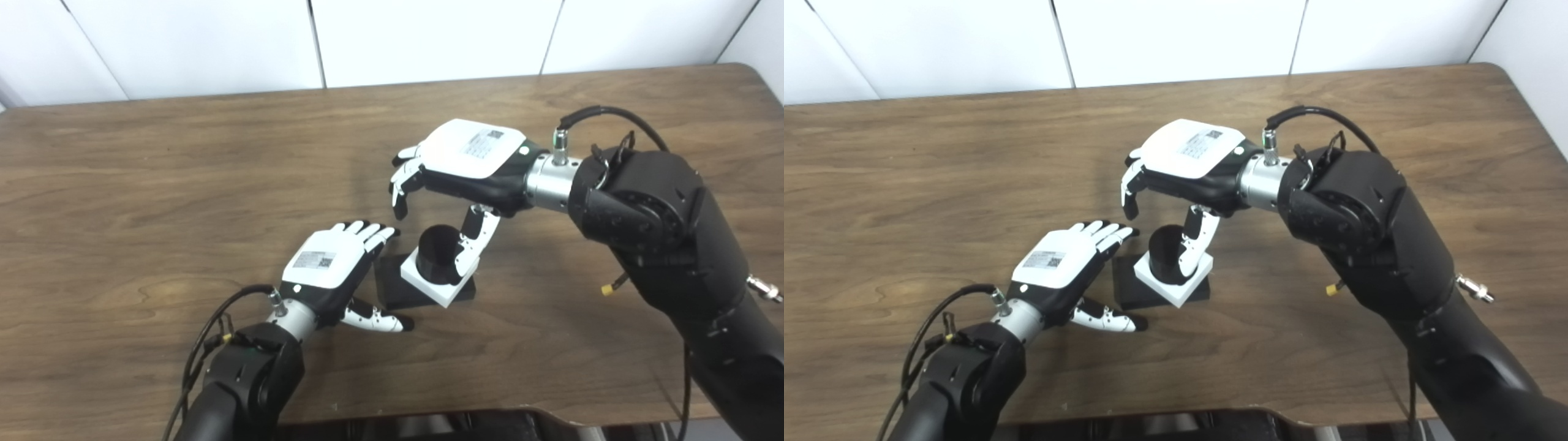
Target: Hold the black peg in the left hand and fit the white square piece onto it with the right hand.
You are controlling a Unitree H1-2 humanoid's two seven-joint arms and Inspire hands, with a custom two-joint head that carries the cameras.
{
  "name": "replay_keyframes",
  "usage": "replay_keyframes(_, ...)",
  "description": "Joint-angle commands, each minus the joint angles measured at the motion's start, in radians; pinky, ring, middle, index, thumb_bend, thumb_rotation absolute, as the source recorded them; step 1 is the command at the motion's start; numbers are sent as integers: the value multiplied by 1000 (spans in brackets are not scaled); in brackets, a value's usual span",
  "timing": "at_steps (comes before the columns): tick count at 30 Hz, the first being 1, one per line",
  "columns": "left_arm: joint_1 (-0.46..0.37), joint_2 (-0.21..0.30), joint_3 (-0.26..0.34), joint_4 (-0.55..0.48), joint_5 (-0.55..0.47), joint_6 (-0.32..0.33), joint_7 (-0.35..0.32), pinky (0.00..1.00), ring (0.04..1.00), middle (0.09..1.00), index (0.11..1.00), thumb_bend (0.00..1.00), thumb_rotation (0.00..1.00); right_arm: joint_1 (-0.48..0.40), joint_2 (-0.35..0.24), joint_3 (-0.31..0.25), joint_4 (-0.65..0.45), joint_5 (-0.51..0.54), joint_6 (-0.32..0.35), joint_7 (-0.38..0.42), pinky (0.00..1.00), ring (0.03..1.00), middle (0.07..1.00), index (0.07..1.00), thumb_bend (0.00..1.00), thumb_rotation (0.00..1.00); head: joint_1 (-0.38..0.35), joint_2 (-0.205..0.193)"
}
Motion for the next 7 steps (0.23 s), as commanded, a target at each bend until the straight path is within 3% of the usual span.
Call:
replay_keyframes(1, 1, 30, 8, 18, 2, 10, -66, 977, 977, 962, 949, 1000, 474, -39, 3, -23, -18, -5, 9, -33, 895, 922, 816, 658, 1000, 367, 1, -1)
replay_keyframes(7, -23, 56, 35, -10, -2, 13, -124, 992, 987, 975, 984, 1000, 496, -29, 6, -24, -1, -14, -8, -57, 892, 922, 813, 653, 1000, 367, 11, -12)
